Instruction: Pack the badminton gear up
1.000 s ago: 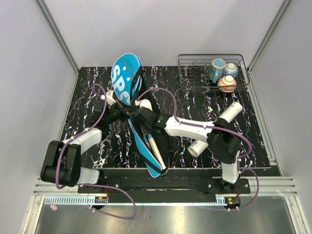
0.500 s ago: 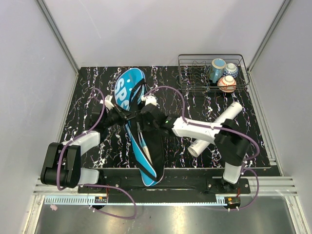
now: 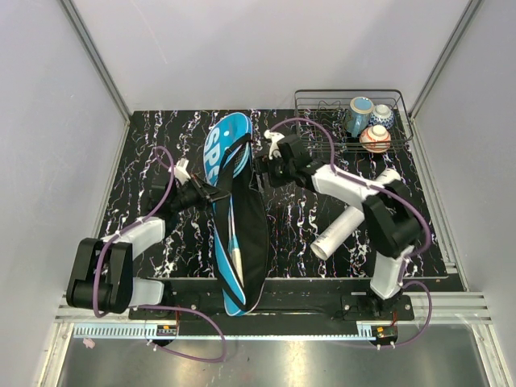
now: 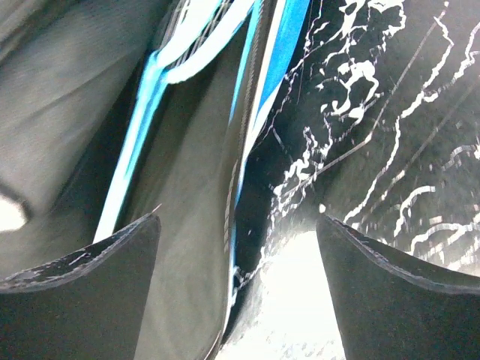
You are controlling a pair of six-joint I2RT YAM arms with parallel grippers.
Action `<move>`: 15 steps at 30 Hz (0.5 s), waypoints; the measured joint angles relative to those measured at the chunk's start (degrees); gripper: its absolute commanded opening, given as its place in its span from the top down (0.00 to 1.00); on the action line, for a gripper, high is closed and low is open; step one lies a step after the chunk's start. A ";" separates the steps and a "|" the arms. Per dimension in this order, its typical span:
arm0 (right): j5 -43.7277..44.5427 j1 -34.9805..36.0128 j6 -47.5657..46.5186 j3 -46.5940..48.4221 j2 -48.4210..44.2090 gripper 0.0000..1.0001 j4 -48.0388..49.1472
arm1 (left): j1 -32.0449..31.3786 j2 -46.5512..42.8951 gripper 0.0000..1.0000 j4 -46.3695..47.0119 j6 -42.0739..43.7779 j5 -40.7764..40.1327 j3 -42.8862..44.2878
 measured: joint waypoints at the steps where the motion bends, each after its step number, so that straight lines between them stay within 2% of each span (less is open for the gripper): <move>1: -0.79 -0.31 -0.39 1.51 2.16 0.17 0.07 | 0.00 -0.39 1.00 -0.68 0.22 0.04 0.00; 2: -1.77 -0.52 -0.74 3.41 4.79 0.19 0.09 | 0.00 -0.81 1.00 -1.31 0.61 0.13 0.02; 6: -3.23 -0.57 -1.16 7.28 11.98 0.42 0.00 | 0.00 -1.92 1.00 -4.33 2.51 0.44 0.63; 7: -3.26 -0.57 -0.98 7.54 12.85 0.60 0.00 | 0.00 -2.12 1.00 -5.07 2.89 0.46 0.81; 9: -3.28 -0.57 -0.35 7.54 13.53 0.76 -0.28 | 0.00 -2.40 1.00 -6.88 4.13 0.48 1.44; 10: -3.30 -0.57 0.33 7.54 13.49 0.87 -0.44 | 0.00 -2.43 1.00 -7.58 4.70 0.44 1.79; 12: -3.23 -0.57 1.84 7.54 12.92 0.93 -0.33 | 0.00 -2.56 0.98 -10.10 6.64 0.26 3.06; 13: -3.19 -0.52 2.78 7.45 12.37 0.97 -0.31 | -0.02 -2.67 0.90 -11.47 7.74 0.00 3.76; 15: -3.19 -0.50 5.18 6.56 10.29 1.00 -0.22 | -0.11 -3.17 0.85 -14.82 10.43 -0.57 5.35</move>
